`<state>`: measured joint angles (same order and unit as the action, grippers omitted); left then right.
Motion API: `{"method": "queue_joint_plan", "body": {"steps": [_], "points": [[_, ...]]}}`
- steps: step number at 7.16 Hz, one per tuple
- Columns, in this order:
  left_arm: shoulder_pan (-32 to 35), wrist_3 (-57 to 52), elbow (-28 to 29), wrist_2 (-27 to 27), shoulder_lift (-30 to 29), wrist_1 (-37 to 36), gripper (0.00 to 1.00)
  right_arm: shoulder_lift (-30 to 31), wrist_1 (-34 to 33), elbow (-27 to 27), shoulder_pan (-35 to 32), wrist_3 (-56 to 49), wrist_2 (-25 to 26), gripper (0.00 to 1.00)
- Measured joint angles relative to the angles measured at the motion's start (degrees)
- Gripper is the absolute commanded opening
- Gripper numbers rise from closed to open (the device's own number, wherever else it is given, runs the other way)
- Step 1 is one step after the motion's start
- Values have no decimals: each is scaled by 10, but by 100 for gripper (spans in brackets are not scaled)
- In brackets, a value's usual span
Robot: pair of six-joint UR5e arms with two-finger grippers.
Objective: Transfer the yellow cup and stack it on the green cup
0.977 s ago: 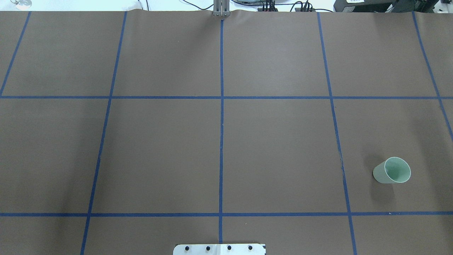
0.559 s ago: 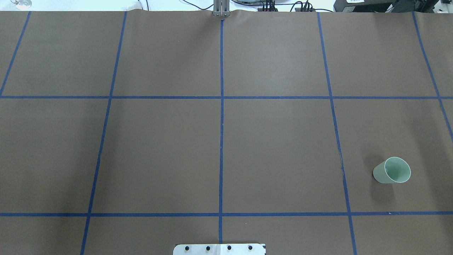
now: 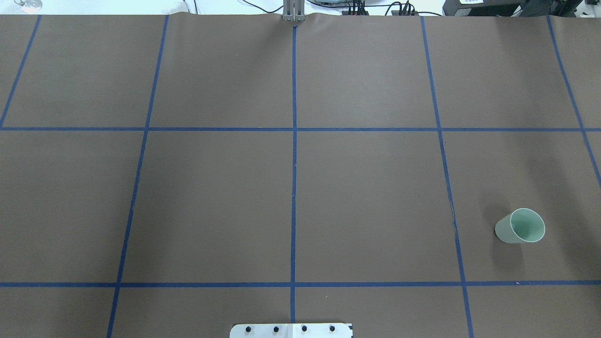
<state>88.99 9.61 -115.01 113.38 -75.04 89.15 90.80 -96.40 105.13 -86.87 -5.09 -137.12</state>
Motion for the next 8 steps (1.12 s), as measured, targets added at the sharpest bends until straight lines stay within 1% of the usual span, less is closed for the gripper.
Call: {"method": "queue_joint_plan", "body": {"steps": [2, 3, 5, 7, 8], "points": [[-15, 54, -33, -50, 3, -52, 100, -47, -1, 11, 65, 24, 36, 100], [-36, 108, -38, -71, 5, -61, 100, -62, 0, 15, 96, 33, 42, 100], [-81, 220, -42, -104, 11, -66, 100, -87, 1, 16, 143, 61, 37, 100], [-182, 386, -44, -186, 24, -67, 100, -99, 3, 18, 170, 88, 26, 100], [-226, 468, -45, -225, 42, -67, 100, -102, 3, 17, 175, 91, 15, 100]]}}
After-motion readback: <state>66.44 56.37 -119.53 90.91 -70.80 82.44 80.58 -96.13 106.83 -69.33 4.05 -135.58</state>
